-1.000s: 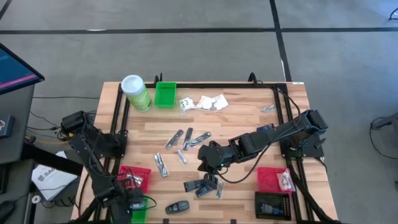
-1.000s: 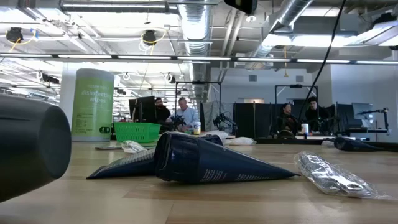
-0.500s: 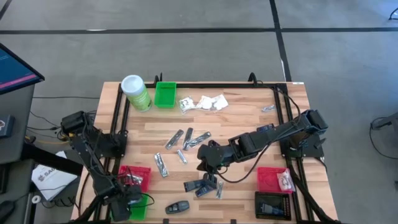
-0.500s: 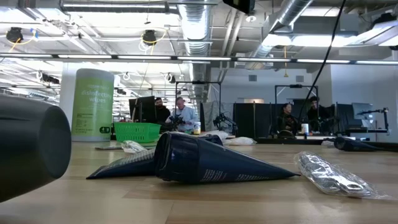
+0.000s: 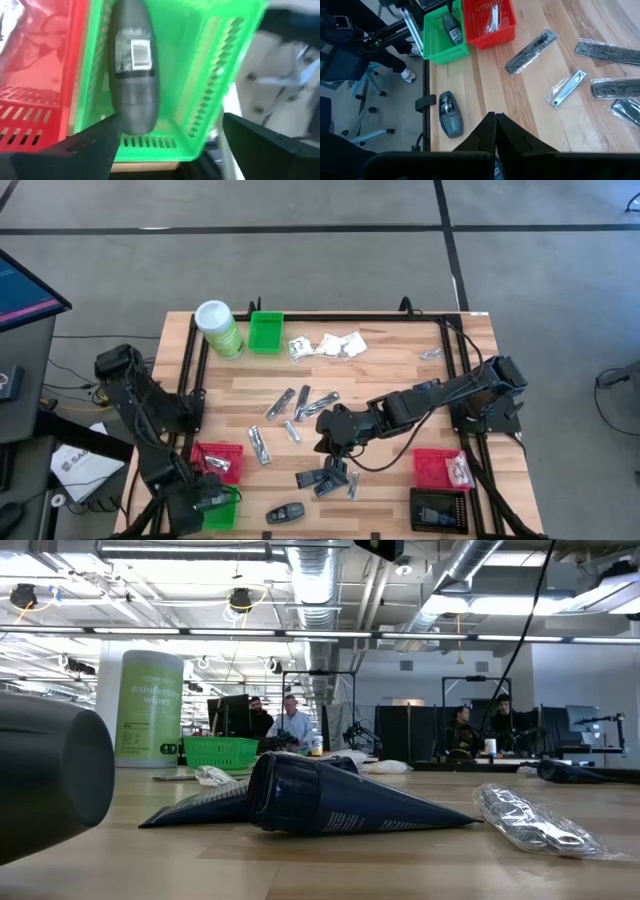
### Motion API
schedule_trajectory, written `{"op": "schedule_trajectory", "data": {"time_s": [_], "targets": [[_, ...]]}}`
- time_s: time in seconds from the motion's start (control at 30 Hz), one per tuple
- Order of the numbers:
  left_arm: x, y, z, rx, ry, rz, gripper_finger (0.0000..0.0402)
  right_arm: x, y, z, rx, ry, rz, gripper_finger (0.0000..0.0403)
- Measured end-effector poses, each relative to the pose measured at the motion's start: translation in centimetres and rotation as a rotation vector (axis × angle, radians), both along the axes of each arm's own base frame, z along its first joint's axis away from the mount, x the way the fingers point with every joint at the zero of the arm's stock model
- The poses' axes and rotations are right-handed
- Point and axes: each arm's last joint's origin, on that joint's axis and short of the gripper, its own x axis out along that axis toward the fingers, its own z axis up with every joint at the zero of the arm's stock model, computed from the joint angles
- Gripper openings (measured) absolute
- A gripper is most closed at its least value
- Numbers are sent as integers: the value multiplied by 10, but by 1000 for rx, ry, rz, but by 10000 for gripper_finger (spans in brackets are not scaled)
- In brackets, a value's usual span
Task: Pick & Place Travel size toiletries
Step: Put the cotton pack into the right red bin
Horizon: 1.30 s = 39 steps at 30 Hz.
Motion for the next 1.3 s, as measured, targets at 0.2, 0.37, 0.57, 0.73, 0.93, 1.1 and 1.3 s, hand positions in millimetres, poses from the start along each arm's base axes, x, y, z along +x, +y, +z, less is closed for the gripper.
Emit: {"op": "schedule_trajectory", "data": {"time_s": [0.2,0.37,0.57,0.73,0.93,1.1,1.3], "targets": [[-4,17,33,-88,-154,150,295,0,0,0,12,7,18,0],[-3,33,58,-147,-359,269,252,0,0,0,11,7,21,0],[2,36,61,-150,-401,270,191,0,0,0,10,7,24,0],[10,37,58,-133,-401,280,153,0,0,0,10,7,24,0],[40,53,64,-98,-537,292,94,0,0,0,21,11,14,0],[64,66,70,-75,-660,286,42,-3,5,-1,35,27,7,0],[87,85,78,-17,-795,291,4,-6,10,-2,42,41,-28,0]]}}
